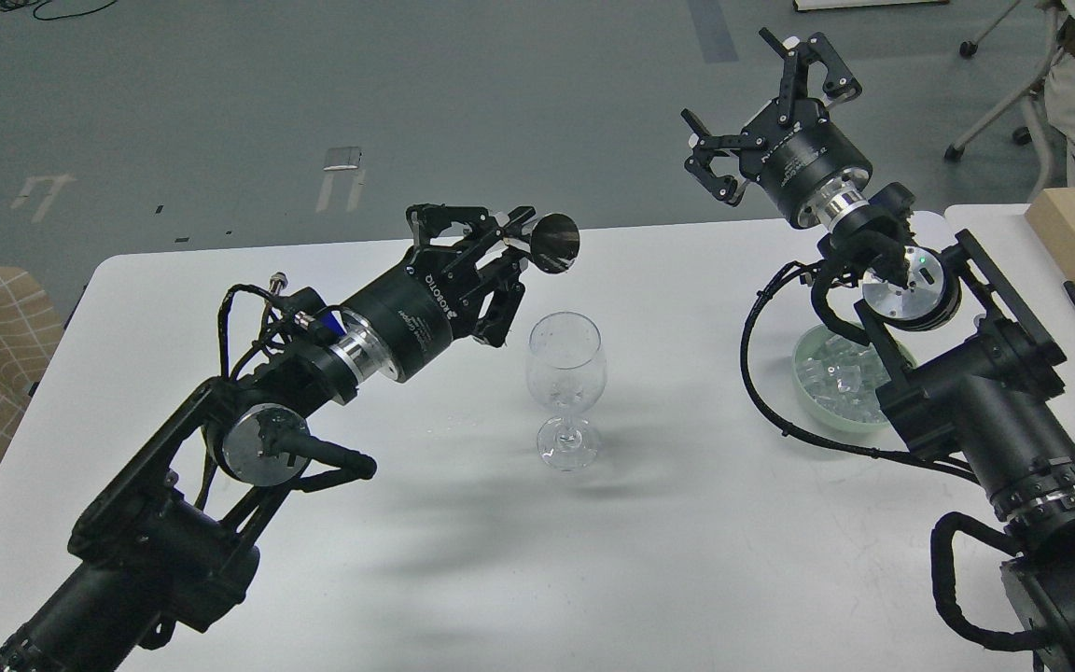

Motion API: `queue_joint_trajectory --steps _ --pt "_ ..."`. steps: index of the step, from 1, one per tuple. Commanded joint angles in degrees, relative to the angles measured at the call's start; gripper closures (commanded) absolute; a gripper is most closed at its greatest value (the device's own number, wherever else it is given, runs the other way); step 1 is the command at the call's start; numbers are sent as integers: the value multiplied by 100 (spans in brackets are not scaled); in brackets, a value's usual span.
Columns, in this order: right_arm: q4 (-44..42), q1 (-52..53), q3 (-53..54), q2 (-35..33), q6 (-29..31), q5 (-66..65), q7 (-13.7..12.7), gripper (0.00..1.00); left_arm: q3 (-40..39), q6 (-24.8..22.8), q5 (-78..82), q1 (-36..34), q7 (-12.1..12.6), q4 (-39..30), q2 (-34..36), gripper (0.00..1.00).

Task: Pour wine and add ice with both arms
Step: 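Rotate the jigger further over the wine glass with the left gripper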

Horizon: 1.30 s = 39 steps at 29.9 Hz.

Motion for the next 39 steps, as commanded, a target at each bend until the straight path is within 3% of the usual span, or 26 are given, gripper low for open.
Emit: queue_joint_trajectory --steps 1,39 --pt "0 7 -5 0 -21 9 0 0 0 -12 153 18 -8 -47 -6 100" --pt "0 25 -5 0 -21 9 0 0 -8 -100 794 9 -52 -56 -6 100"
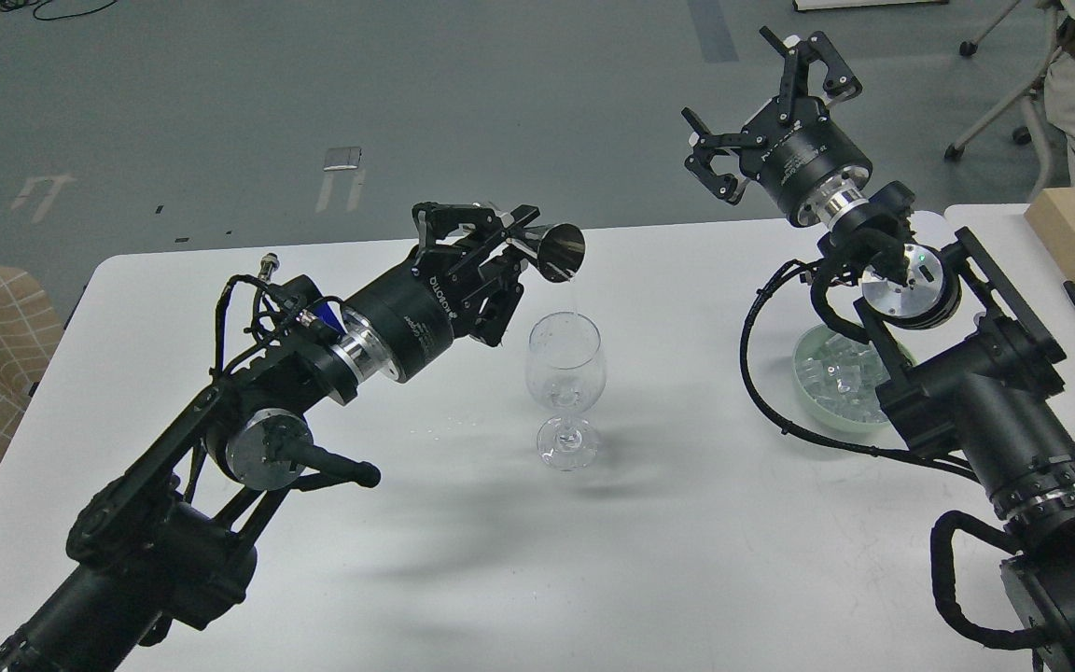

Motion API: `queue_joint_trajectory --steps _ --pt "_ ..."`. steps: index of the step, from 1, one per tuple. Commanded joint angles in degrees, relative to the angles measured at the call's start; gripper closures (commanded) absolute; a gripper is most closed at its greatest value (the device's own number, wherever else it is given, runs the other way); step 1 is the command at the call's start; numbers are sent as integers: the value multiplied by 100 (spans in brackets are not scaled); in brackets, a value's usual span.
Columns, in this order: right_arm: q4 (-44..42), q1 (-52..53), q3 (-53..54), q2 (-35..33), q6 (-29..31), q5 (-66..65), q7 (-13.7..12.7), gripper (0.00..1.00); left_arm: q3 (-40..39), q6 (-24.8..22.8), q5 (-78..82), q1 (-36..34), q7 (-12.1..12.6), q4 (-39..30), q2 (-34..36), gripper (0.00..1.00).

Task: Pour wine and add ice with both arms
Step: 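Rotate the jigger further over the wine glass with the left gripper, then turn the jigger back upright above the wine glass with the left gripper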

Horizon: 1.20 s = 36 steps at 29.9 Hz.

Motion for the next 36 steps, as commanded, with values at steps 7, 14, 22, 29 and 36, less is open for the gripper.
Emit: queue_joint_trajectory --steps 7,14,22,29,36 --pt "0 0 0 0 0 0 0 0 -17 8 169 -1 -18 0 -6 100" --pt "0 9 0 0 0 0 0 0 -17 8 178 -1 -18 0 3 100" --pt "0 9 0 0 0 0 0 0 -26 -1 406 -1 -36 0 3 100" --pt "0 9 0 0 0 0 0 0 -26 -1 555 -9 -45 -96 12 100" --pt "0 9 0 0 0 0 0 0 -26 -1 740 -1 -36 -176 21 100"
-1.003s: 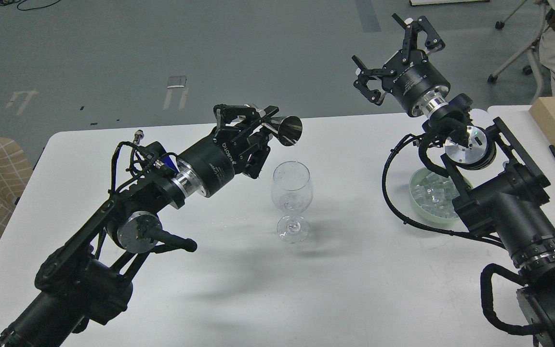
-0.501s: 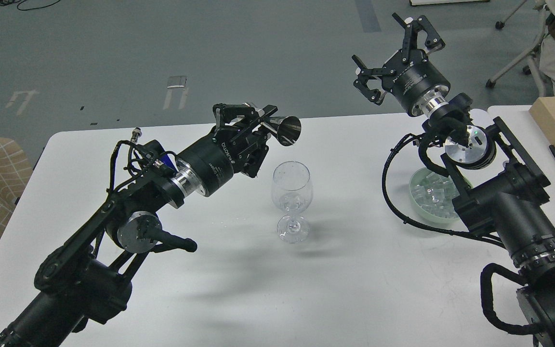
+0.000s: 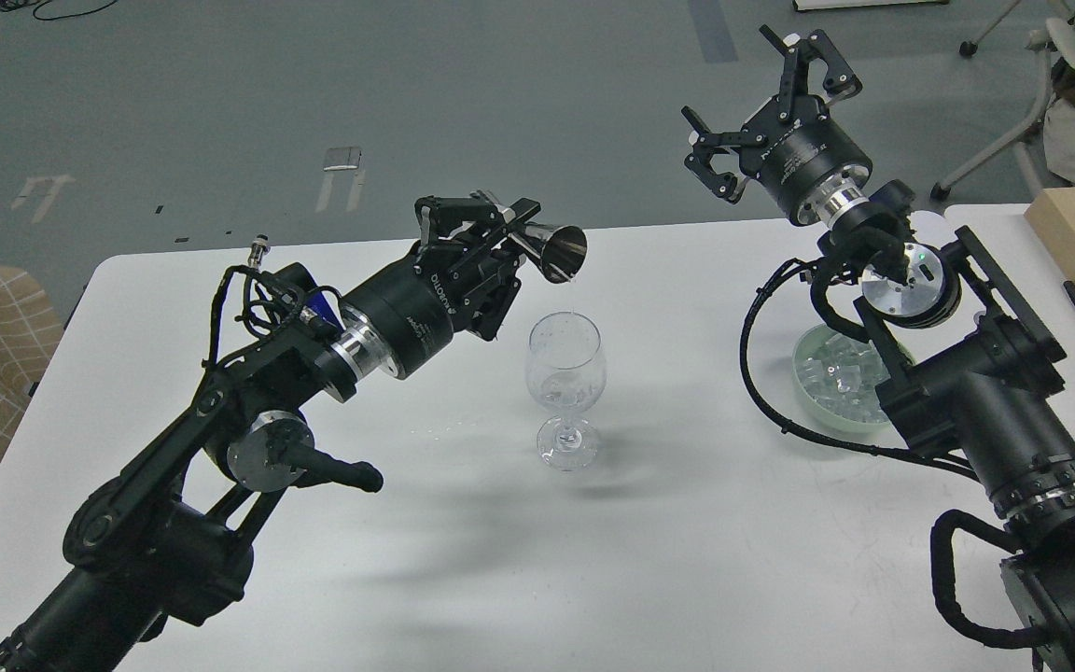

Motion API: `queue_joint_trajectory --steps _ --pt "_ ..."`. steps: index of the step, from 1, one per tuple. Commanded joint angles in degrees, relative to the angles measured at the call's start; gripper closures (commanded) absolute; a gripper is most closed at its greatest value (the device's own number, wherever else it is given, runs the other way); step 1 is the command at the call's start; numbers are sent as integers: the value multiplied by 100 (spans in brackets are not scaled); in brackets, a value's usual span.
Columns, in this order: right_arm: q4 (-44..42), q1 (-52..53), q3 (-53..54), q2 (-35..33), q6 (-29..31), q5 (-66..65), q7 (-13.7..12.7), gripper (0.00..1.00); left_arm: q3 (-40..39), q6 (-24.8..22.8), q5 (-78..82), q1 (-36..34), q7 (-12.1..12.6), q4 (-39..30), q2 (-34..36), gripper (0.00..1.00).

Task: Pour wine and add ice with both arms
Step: 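Turn the jigger back upright above the wine glass with the left gripper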

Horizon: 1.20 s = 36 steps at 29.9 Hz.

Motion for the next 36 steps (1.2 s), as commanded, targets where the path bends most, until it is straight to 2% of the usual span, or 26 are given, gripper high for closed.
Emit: queue_joint_trajectory --steps 1,36 --pt "0 -1 0 0 0 0 0 0 0 9 69 0 9 -18 10 100" --pt "0 -1 0 0 0 0 0 0 -53 9 719 -8 -26 -167 98 100"
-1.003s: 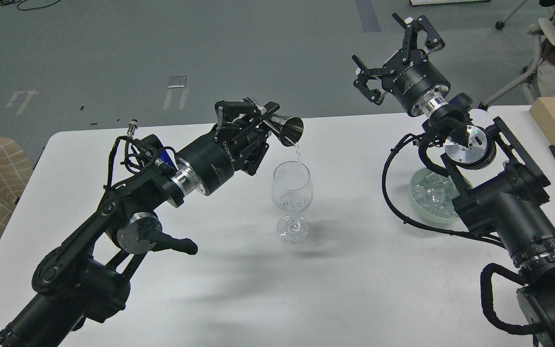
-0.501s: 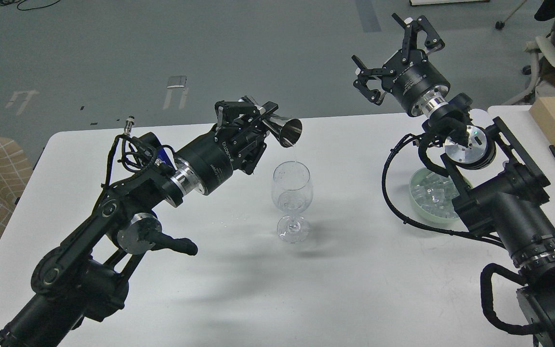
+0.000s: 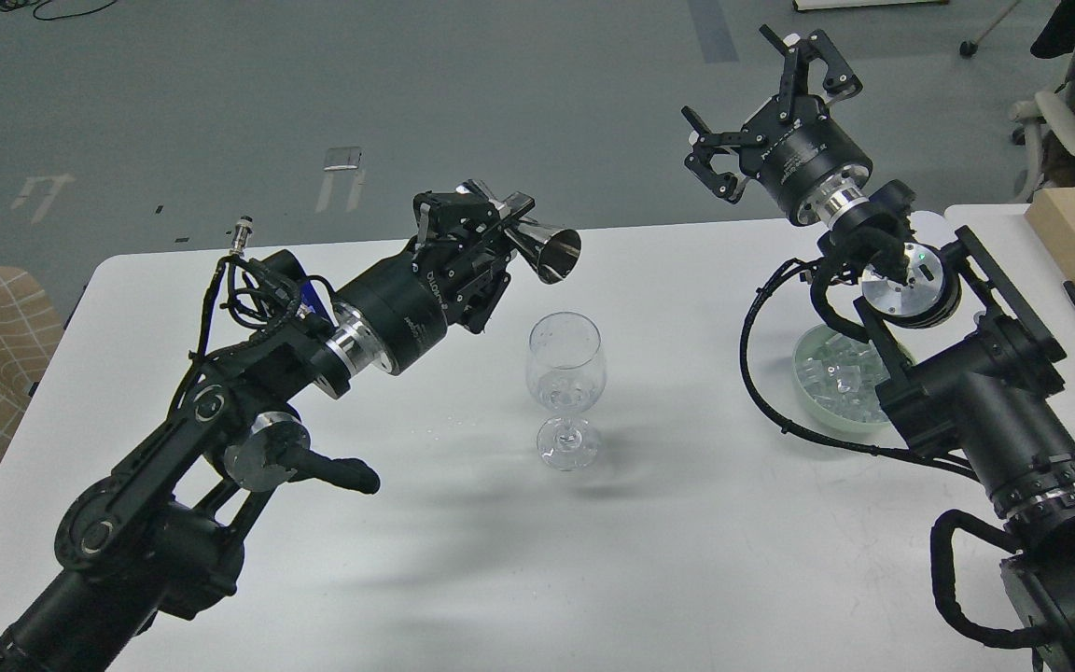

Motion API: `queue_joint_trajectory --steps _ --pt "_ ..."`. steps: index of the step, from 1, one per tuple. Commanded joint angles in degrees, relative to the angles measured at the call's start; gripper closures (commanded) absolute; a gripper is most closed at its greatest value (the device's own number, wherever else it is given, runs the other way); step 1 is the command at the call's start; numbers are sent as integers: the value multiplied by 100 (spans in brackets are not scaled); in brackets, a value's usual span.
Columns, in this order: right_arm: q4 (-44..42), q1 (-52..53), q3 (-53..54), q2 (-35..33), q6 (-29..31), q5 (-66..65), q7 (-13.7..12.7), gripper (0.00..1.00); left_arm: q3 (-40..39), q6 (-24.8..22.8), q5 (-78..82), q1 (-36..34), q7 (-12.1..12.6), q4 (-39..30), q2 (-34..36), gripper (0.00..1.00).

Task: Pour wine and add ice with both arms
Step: 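Turn the jigger back upright above the wine glass with the left gripper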

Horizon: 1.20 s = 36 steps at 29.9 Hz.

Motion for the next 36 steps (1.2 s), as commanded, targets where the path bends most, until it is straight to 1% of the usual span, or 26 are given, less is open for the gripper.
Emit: queue_joint_trajectory --steps 1,36 --pt "0 0 0 0 -7 0 0 0 -9 0 143 0 1 -50 15 100" --pt "0 0 0 0 -7 0 0 0 -18 9 988 9 10 -340 50 100"
